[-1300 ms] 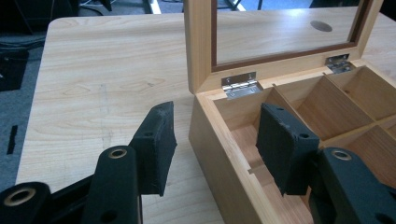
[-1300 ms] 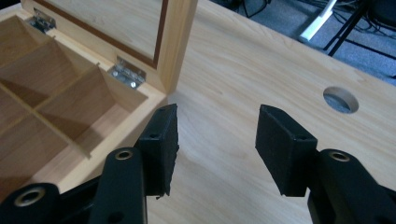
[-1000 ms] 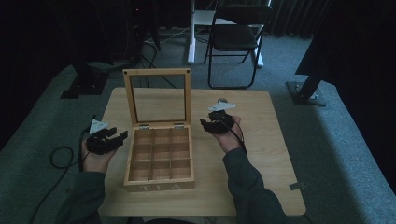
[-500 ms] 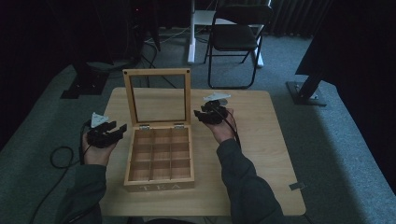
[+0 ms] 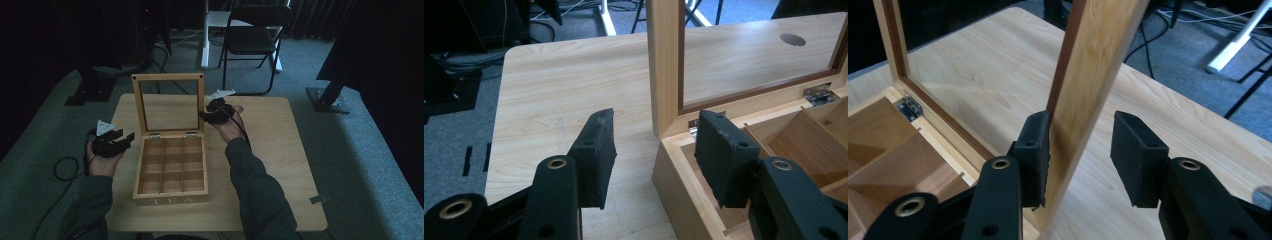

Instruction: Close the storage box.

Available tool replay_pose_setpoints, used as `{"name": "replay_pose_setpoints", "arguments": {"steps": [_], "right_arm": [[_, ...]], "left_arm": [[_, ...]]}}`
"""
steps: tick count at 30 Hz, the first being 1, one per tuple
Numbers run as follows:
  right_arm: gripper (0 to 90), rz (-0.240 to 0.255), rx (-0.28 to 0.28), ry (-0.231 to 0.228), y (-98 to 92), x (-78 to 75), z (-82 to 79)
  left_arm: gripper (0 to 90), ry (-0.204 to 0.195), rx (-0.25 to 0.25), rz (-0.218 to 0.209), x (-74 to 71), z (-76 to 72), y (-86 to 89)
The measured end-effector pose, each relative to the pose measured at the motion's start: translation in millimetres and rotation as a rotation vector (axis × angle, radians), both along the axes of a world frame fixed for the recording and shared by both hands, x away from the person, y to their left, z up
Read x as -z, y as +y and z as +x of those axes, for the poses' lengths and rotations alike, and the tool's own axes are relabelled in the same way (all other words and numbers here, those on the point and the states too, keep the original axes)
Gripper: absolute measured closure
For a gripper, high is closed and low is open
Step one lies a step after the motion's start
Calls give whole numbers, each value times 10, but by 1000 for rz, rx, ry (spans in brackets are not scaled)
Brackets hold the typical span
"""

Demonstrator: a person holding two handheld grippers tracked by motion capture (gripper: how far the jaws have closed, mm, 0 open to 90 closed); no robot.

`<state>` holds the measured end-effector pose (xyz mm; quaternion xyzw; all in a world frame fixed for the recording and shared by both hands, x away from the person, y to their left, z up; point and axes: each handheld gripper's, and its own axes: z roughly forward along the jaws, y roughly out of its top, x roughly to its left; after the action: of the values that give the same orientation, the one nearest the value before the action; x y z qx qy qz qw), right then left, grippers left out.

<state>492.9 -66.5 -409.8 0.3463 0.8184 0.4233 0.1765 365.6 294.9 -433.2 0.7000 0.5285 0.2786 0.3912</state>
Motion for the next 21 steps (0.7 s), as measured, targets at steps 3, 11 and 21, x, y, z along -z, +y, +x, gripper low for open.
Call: {"name": "replay_pose_setpoints", "arguments": {"steps": [3, 11, 21], "right_arm": [[596, 8, -17, 0, 20, -29, 43], [602, 14, -33, -20, 61, -99, 74], [598, 19, -38, -74, 37, -115, -105]], "left_arm": [[505, 1, -3, 0, 4, 6, -2], [505, 4, 7, 6, -12, 54, -50], [505, -11, 5, 2, -91, 150, -152]]}}
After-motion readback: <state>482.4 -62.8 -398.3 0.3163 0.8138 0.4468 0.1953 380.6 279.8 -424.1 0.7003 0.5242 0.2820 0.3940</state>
